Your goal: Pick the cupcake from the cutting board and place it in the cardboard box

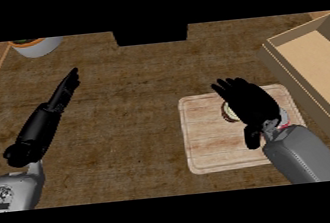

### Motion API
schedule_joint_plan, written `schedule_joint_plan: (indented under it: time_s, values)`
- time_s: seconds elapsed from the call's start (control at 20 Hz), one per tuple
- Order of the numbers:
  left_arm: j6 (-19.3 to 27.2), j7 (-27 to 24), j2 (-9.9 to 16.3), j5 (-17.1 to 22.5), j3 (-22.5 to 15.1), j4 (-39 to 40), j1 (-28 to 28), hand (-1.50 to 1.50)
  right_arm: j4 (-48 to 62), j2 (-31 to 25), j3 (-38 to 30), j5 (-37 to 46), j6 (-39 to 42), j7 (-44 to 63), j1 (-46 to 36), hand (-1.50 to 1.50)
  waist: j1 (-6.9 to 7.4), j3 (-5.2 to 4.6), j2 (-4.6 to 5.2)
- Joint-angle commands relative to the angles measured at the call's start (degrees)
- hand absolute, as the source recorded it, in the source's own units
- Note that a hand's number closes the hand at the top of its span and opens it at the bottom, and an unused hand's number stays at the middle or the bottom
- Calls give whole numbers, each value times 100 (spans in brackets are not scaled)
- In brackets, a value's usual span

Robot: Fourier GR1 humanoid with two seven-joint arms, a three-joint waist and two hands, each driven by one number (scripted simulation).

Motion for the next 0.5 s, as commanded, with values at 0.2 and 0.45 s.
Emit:
schedule_joint_plan:
  time_s: [0.2,0.45]
  values:
    - [-127,46,-176,-237,190,480,-505,0,955,337,-202,530,-429,-420,-192,-150,-12,1,9]
    - [-325,137,-225,-185,350,246,-366,0,927,518,-392,839,-250,-232,-185,-150,-10,0,1]
